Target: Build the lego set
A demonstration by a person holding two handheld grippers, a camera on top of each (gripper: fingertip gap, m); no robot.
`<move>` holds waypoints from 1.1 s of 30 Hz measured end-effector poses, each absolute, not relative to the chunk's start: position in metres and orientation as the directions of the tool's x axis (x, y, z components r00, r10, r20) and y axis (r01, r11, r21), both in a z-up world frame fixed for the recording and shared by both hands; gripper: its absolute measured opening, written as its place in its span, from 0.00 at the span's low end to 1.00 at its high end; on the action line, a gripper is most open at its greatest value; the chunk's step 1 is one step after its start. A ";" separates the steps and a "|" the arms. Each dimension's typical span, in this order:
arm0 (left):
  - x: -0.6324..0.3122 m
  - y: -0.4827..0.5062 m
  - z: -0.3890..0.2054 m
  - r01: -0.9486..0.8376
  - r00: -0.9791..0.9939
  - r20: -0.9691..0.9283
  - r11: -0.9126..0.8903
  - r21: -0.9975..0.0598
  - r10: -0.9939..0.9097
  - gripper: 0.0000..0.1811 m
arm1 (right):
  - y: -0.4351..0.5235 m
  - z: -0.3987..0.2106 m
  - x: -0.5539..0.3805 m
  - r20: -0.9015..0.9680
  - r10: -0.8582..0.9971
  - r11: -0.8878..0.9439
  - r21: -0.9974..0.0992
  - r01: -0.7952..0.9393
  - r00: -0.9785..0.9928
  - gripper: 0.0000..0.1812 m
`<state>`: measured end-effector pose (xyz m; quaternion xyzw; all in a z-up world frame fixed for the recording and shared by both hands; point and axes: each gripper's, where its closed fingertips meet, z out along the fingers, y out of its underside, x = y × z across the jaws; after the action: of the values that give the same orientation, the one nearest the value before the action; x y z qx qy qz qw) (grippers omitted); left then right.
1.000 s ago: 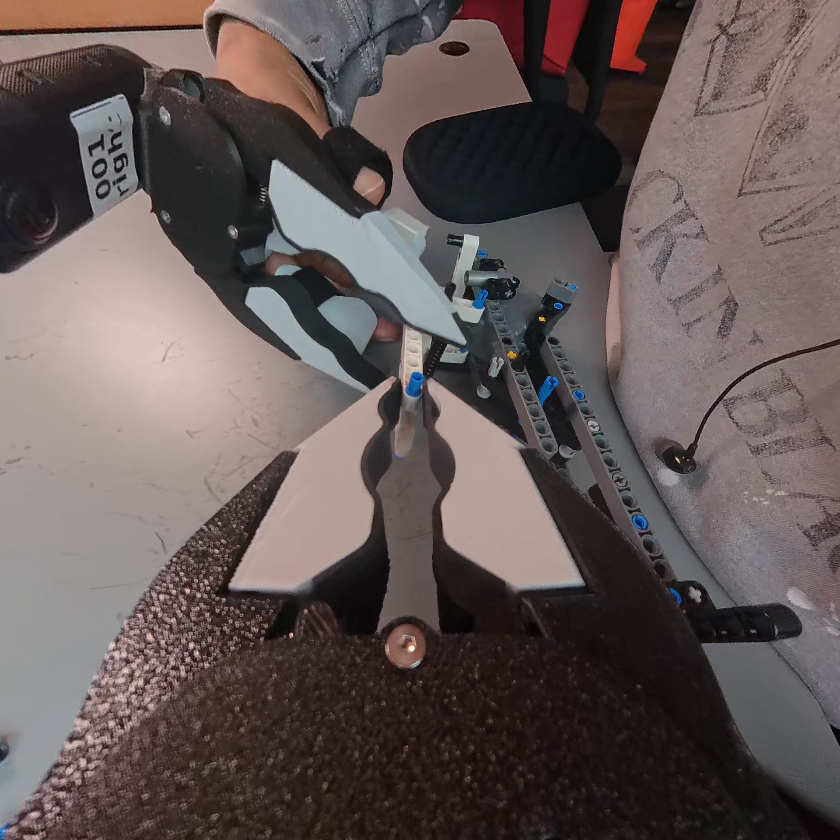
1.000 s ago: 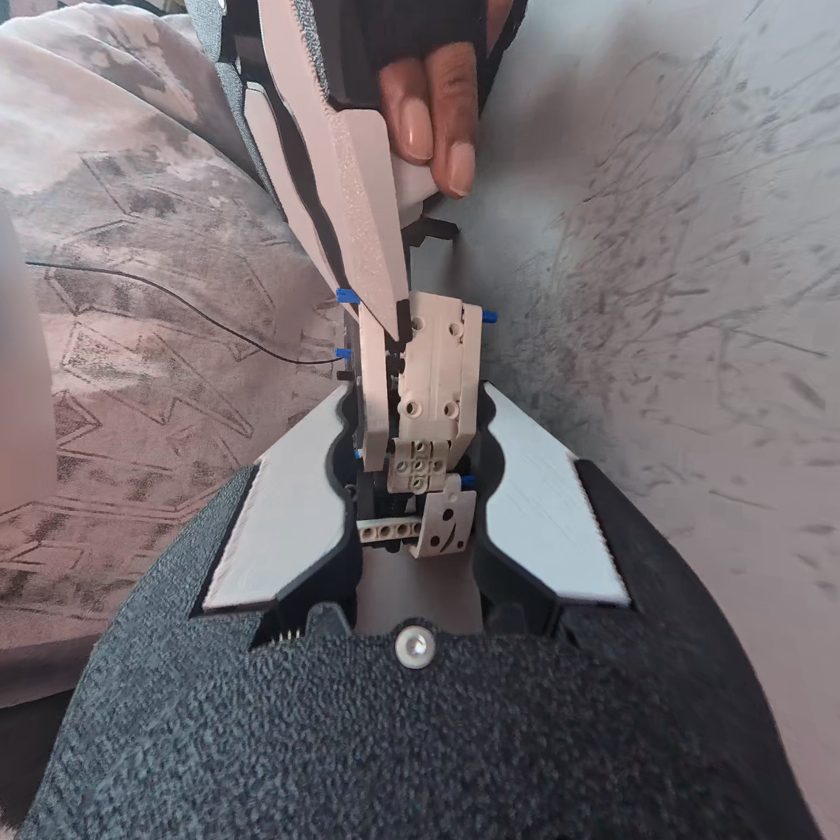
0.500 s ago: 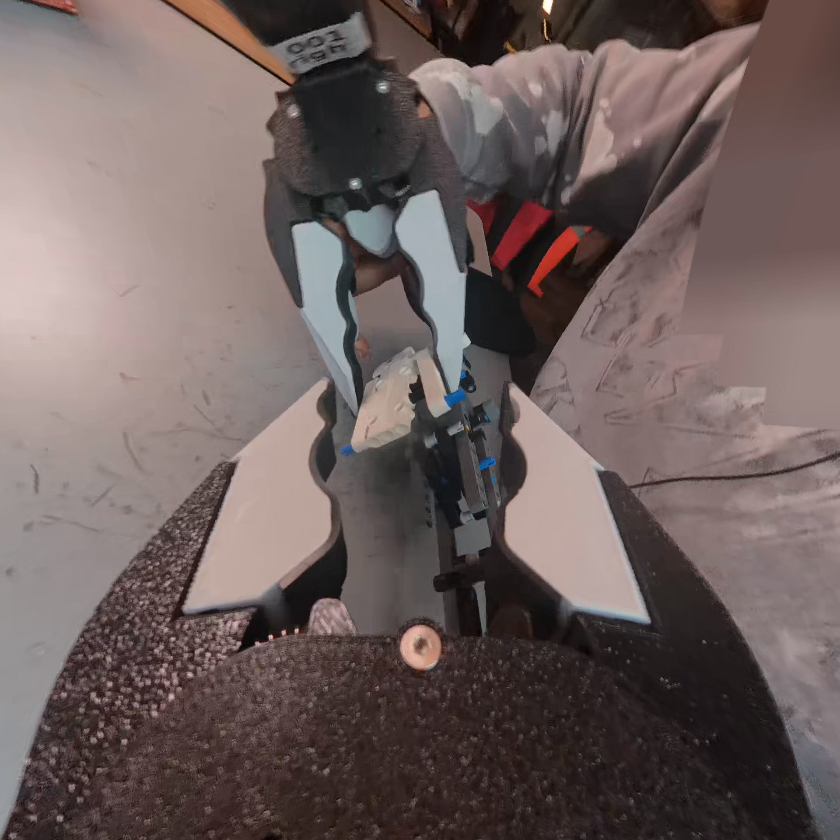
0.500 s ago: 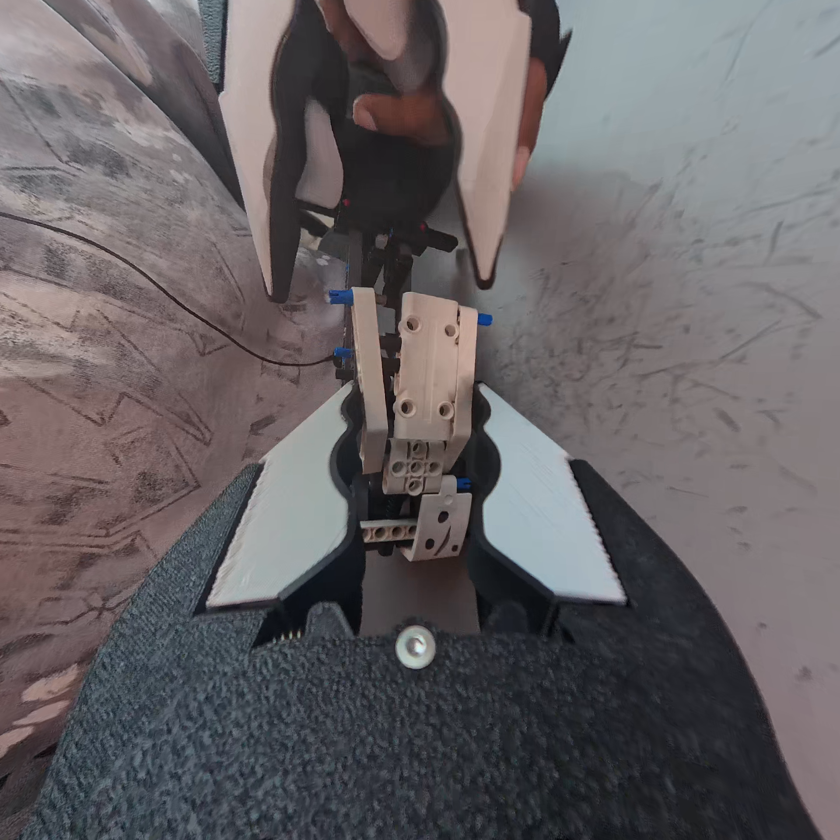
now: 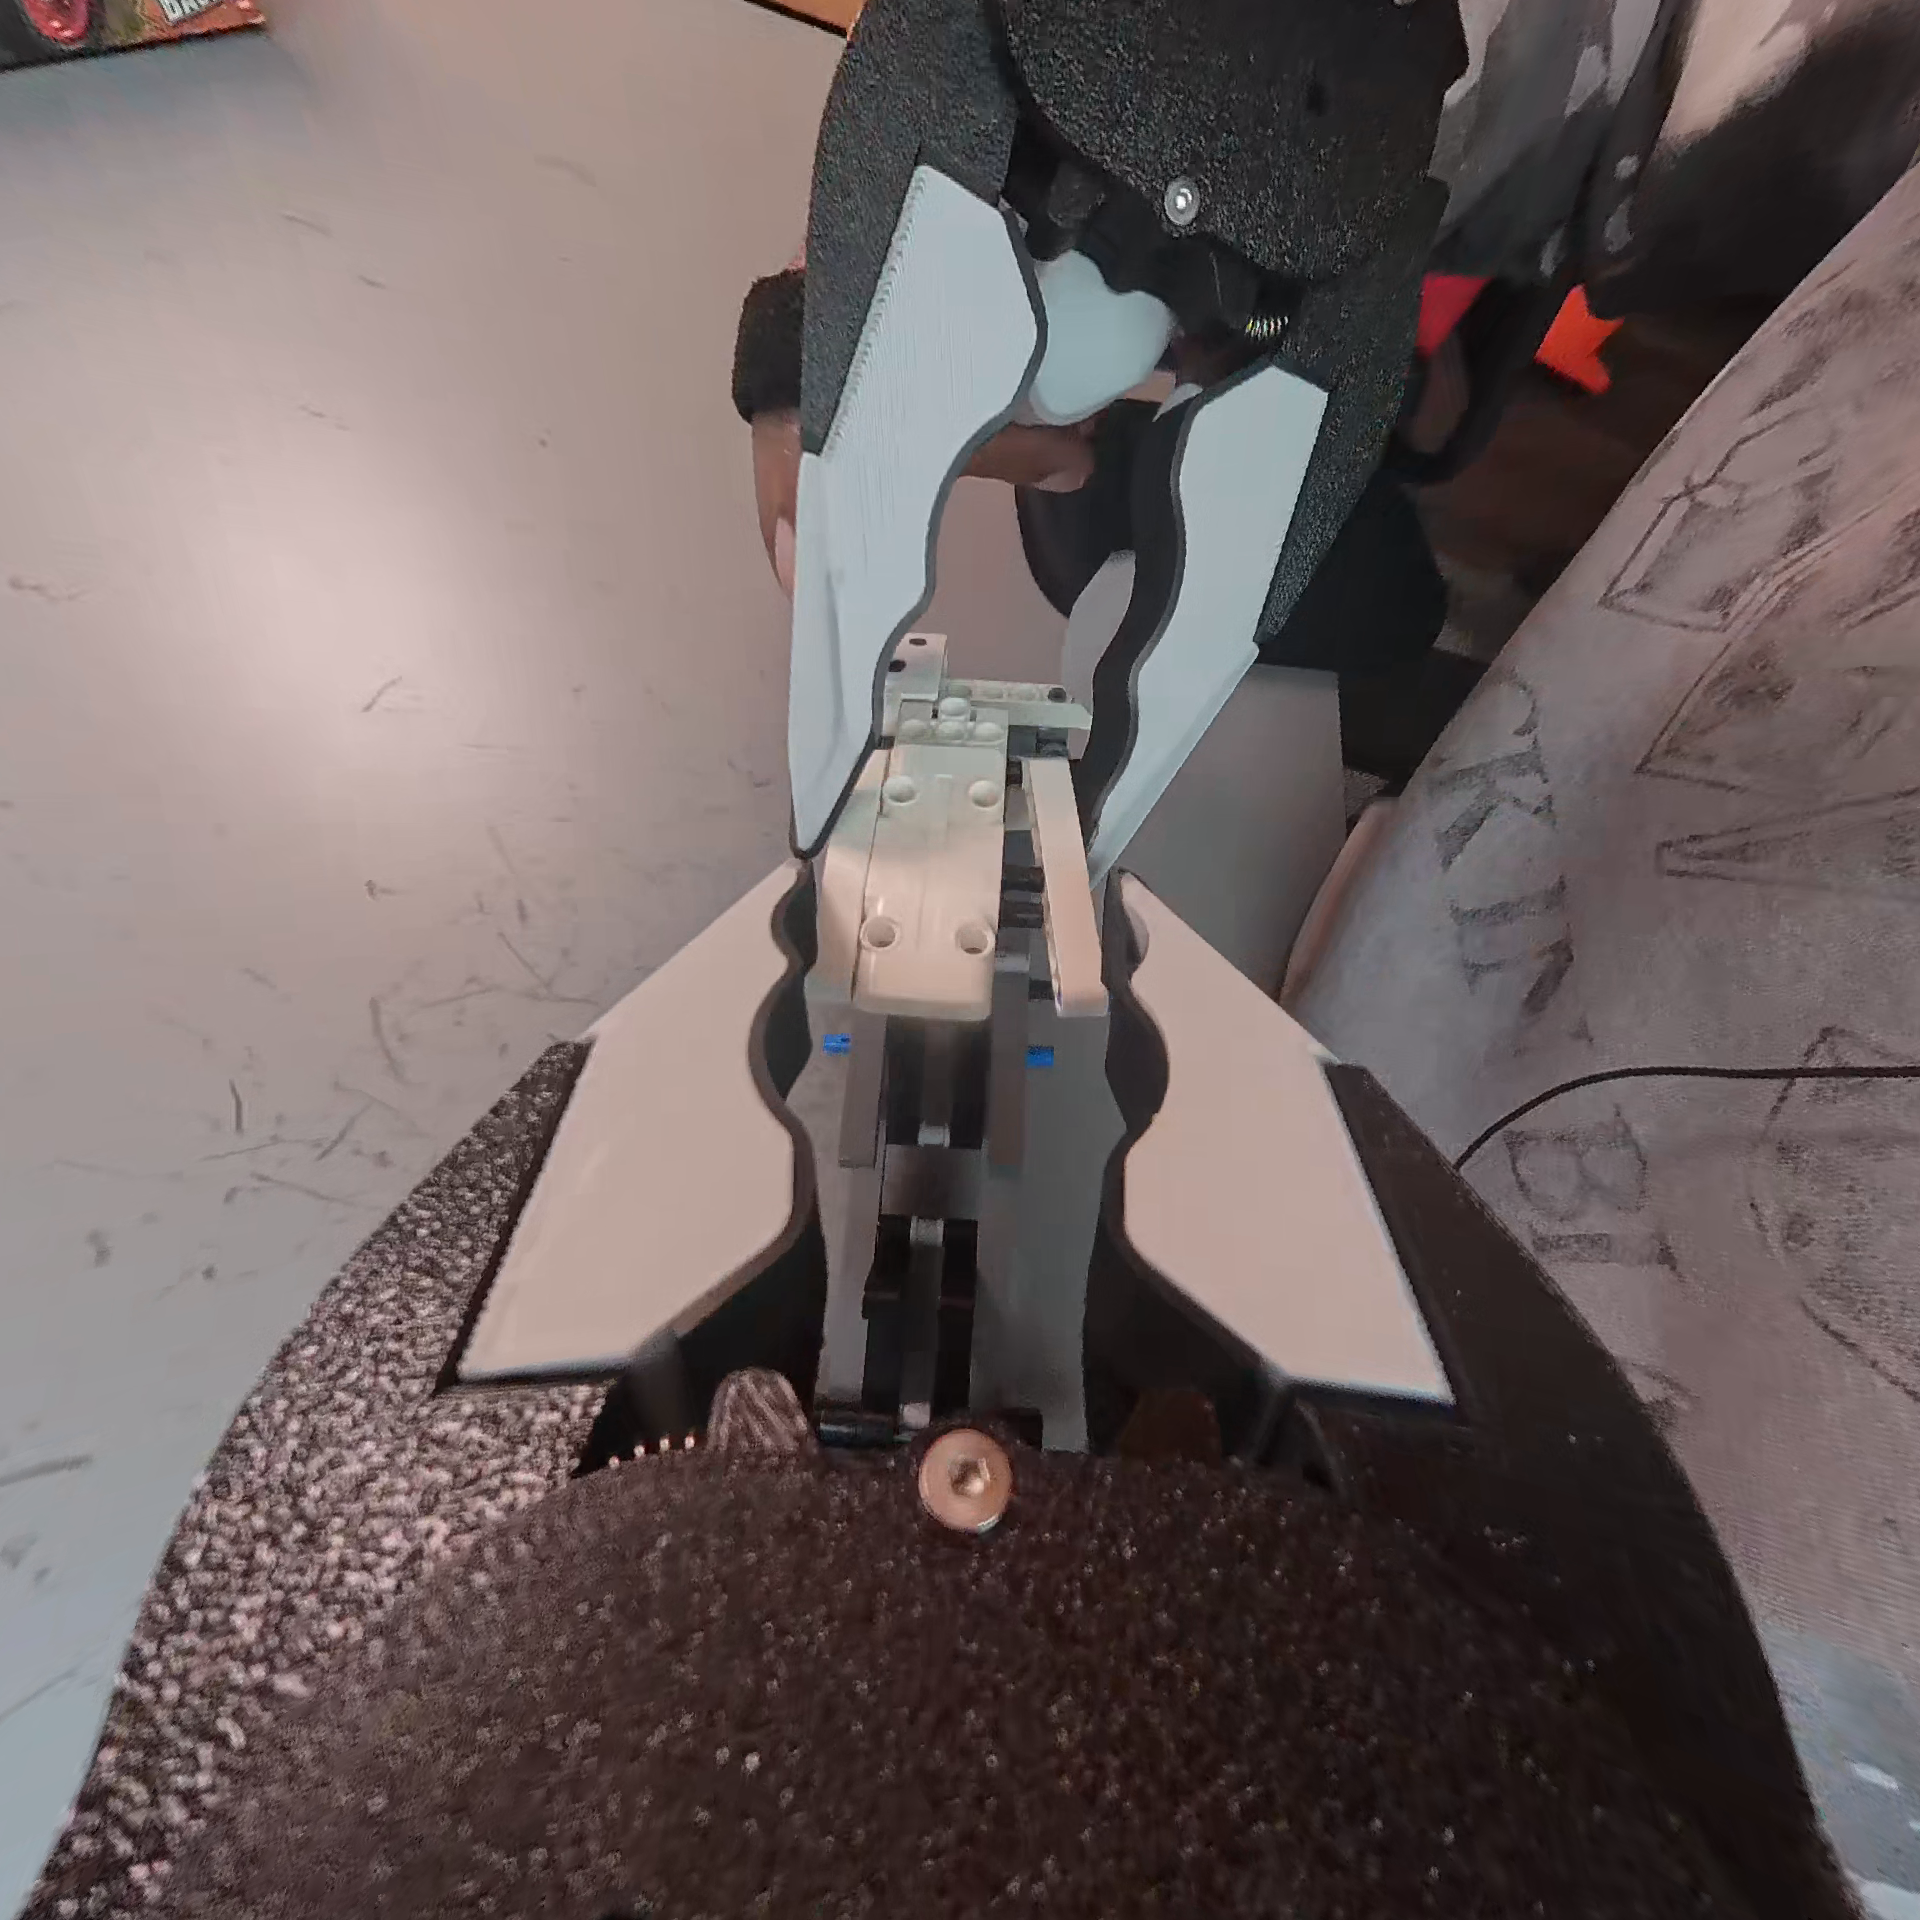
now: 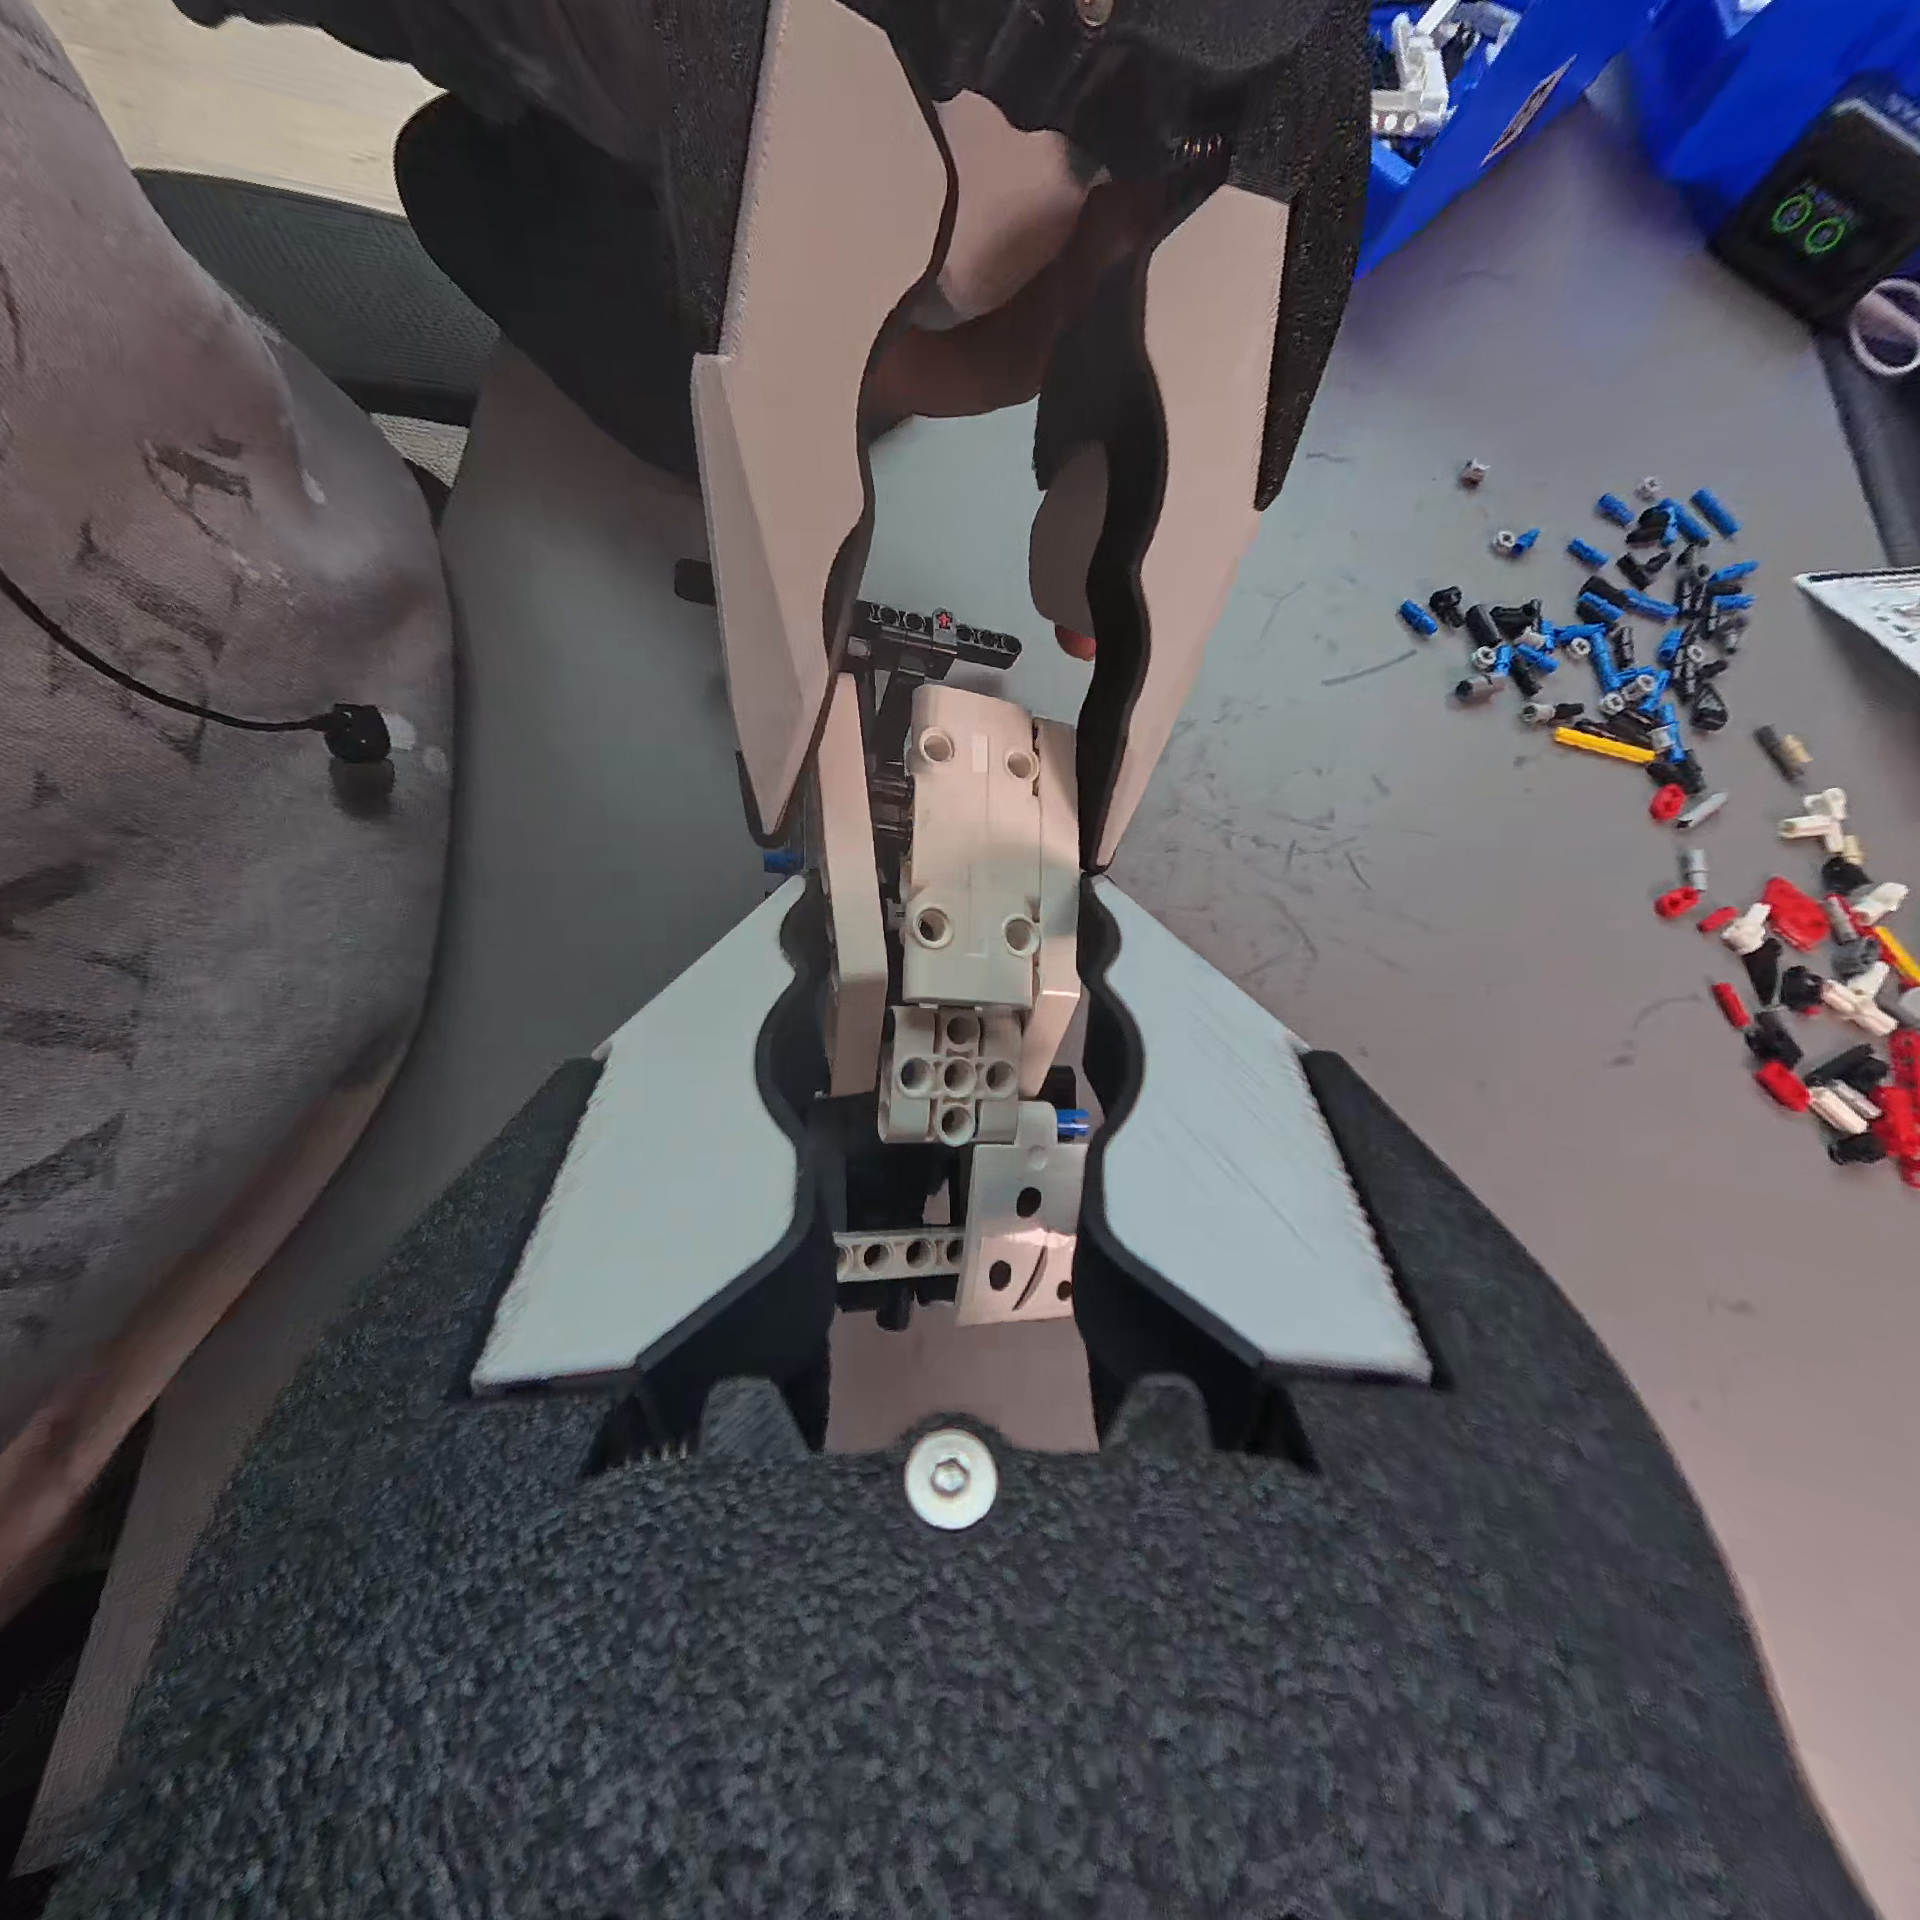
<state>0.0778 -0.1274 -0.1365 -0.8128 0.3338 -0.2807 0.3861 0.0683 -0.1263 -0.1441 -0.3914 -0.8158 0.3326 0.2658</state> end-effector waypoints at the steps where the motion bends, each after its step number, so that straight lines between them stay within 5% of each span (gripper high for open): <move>1: 0.078 -0.130 -0.139 -0.362 0.623 0.165 -0.468 -0.806 -0.765 0.30 | -0.128 -0.145 0.069 0.209 0.812 0.491 -0.750 0.444 -0.545 0.26; 13: 0.079 -0.139 -0.152 -0.658 0.540 -0.149 -0.305 -0.688 -0.828 0.28 | -0.138 -0.150 0.073 0.440 0.759 0.625 -0.699 0.348 -0.479 0.26; 19: 0.080 -0.138 -0.152 -0.627 0.556 -0.140 -0.303 -0.717 -0.820 0.30 | -0.137 -0.149 0.072 0.428 0.780 0.598 -0.723 0.346 -0.456 0.25; 33: 0.077 -0.136 -0.158 -0.762 0.467 -0.182 -0.290 -0.578 -0.865 0.30 | -0.138 -0.145 0.073 0.438 0.796 0.573 -0.768 0.287 -0.417 0.27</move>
<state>0.0770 -0.1359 -0.1582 -0.7989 0.5094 -0.0833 0.3089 0.0731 -0.1376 -0.1455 -0.3455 -0.7839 0.3071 0.4146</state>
